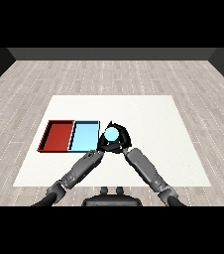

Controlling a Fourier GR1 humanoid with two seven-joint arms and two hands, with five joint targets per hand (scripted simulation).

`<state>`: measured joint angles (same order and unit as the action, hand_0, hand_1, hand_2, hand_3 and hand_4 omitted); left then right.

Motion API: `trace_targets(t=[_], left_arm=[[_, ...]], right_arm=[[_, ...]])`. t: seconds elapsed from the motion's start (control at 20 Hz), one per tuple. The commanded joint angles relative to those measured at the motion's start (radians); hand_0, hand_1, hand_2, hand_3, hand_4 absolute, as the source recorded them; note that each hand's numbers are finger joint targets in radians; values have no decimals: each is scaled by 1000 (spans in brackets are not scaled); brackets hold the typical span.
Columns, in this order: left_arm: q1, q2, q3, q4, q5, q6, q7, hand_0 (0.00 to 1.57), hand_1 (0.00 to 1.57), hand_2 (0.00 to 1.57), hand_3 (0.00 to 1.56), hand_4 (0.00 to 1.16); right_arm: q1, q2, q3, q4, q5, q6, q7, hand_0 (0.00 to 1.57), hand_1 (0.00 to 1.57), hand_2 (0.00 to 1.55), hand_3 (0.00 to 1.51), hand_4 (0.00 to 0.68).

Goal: Pick the blue can and put it in the blue box

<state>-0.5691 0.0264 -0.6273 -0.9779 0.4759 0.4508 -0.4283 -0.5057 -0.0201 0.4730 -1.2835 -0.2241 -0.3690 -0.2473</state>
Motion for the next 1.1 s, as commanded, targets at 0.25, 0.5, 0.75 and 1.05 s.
trace_targets(t=[0.25,0.5,0.75,1.05], left_arm=[[-79,-25,-19,72,134,148,29,1444,1444,1460,1343,1094],[-23,-25,-63,-37,17,239,124,1571,1571,1559,1463,1125],[-77,-25,16,53,16,165,107,1571,1571,1554,1463,1138],[-36,-25,14,33,-33,203,71,1571,1571,1559,1466,1138]], right_arm=[[9,19,17,-78,-11,-4,36,1445,1445,1458,1371,513],[31,19,36,-24,-46,14,-49,1419,1419,1457,1372,529],[-25,19,63,-20,-50,-40,8,1424,1424,1456,1374,531],[26,19,-8,-9,22,-5,18,722,722,722,251,110]])
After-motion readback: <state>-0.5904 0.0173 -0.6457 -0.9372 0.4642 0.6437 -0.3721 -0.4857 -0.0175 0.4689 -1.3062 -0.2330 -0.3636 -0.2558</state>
